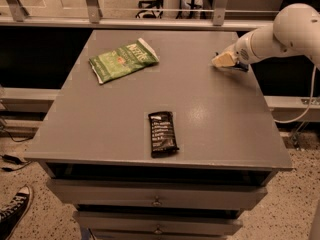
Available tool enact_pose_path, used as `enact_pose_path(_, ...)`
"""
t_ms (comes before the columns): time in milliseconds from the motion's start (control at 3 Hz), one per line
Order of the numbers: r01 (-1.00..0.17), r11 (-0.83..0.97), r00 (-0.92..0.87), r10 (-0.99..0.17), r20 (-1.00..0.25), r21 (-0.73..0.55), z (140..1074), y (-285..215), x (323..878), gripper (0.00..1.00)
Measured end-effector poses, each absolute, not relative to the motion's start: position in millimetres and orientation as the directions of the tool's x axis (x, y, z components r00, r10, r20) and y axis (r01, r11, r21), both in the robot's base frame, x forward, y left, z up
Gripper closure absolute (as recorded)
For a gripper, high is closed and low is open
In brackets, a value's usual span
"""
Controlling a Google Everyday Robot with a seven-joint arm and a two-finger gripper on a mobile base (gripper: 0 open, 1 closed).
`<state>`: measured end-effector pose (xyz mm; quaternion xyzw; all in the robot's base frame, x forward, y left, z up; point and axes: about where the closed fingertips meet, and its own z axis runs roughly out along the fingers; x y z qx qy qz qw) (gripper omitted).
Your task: Move rxbar blueberry near rxbar chocolate
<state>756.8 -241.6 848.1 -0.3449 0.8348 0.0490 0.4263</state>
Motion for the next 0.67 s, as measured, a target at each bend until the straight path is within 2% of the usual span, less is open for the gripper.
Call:
enact_pose_path(333,-0.619,0.757,-0.402,-0.533,-0.745,-0.208,848.8,-235.5,751.0,0.82)
enact_pose_path(667,-0.623,0.75,-0.39,-0.544,-0.743,-0.223,855.6,-229.8,745.0,1.0)
